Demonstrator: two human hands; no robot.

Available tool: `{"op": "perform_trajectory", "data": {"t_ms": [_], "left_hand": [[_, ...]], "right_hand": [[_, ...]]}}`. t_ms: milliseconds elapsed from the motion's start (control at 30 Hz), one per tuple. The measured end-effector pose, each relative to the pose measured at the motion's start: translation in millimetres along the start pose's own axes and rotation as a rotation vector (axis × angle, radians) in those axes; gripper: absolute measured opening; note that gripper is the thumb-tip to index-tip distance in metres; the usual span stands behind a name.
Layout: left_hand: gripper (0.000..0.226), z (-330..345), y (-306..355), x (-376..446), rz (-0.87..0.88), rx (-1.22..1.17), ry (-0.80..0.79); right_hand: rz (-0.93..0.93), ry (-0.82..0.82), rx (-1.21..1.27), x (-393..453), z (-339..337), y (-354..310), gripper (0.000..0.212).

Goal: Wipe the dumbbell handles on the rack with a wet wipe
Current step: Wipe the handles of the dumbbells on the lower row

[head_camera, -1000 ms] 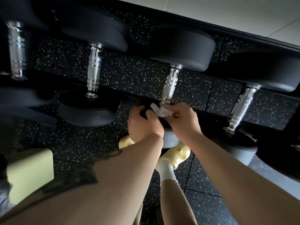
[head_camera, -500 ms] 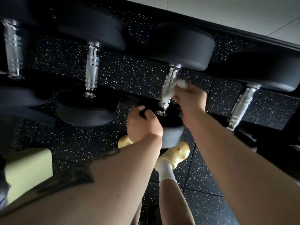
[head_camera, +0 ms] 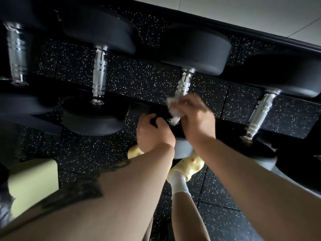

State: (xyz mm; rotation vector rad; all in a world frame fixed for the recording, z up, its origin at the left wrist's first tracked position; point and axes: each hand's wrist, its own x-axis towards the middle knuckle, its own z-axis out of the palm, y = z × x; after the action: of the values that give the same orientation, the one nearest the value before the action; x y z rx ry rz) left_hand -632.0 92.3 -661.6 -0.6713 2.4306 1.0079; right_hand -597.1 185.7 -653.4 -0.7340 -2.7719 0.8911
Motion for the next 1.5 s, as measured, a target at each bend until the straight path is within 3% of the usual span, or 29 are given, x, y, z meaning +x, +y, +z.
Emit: {"op": "perform_trajectory", "data": {"t_ms": [67,133,233,267,400,500,600,633,733,800,867,1000,1100,1167,1267,1400,1500], "left_hand": [[0.047,0.3,0.0,-0.2,-0.003,-0.001,0.004],[0.044,0.2,0.3,-0.7,-0.008,-0.002,-0.001],[0.042,-0.1,0.6,-1.1,-0.011,-0.009,0.000],[0.042,-0.4,0.9,-1.1,-0.010,-0.012,0.004],[0.047,-1.4,1.4,-1.0,0.009,0.002,0.007],[0.045,-1.2,2.1,-1.7,0.007,0.004,0.005],[0.040,-0.9,-0.5,-0.7,-0.018,-0.016,-0.011],[0.039,-0.9,-0.6,-0.1,-0.020,-0.016,-0.009],[0.044,-1.1,-0.2,1.3,-0.001,0.017,0.005],[0.045,-1.9,0.1,0.2,-0.003,0.038,0.001],[0.041,-0.9,0.1,0.2,-0.018,0.016,-0.007],[0.033,-1.1,0.6,-1.0,-0.019,-0.005,-0.017],[0.038,-0.4,-0.1,-0.4,-0.010,-0.006,-0.006],[0.043,-0.4,-0.1,-0.6,-0.007,-0.004,0.004],[0.039,-1.3,2.1,-2.1,0.009,0.004,-0.003],[0.046,-1.9,2.2,-1.6,0.002,0.000,-0.012],[0.045,-1.5,1.6,-0.8,0.010,-0.002,-0.009]], "right_hand": [[-0.118,-0.153,-0.005,-3.7,-6.9,3.4,0.035],[-0.204,-0.135,-0.069,17.6,-17.1,3.1,0.028],[-0.016,0.078,-0.168,43.6,-21.0,-8.4,0.023],[0.052,0.060,-0.217,40.4,-17.0,-13.1,0.023],[0.186,-0.385,-0.254,9.8,-3.7,-28.9,0.024],[0.200,-0.430,-0.234,31.8,-19.5,-24.6,0.026],[0.175,-0.207,-0.261,43.8,-26.8,-21.0,0.026],[0.219,-0.209,-0.248,40.3,-25.1,-25.1,0.023],[0.430,-0.425,-0.189,25.1,-7.7,-38.6,0.015],[0.377,-0.540,-0.227,25.5,-7.9,-38.9,0.014],[0.365,-0.511,-0.171,35.6,-22.7,-32.4,0.022],[0.211,-0.001,-0.075,37.1,-26.8,-9.1,0.036],[0.474,0.082,0.202,18.9,-13.2,-10.8,0.036],[0.641,-0.033,0.298,0.3,-12.9,-11.4,0.036],[0.687,-0.330,0.262,-17.4,-22.8,-8.4,0.028],[0.762,-0.455,0.084,2.5,-14.4,4.6,0.022],[0.750,-0.596,0.127,19.0,2.8,11.5,0.025]]}}
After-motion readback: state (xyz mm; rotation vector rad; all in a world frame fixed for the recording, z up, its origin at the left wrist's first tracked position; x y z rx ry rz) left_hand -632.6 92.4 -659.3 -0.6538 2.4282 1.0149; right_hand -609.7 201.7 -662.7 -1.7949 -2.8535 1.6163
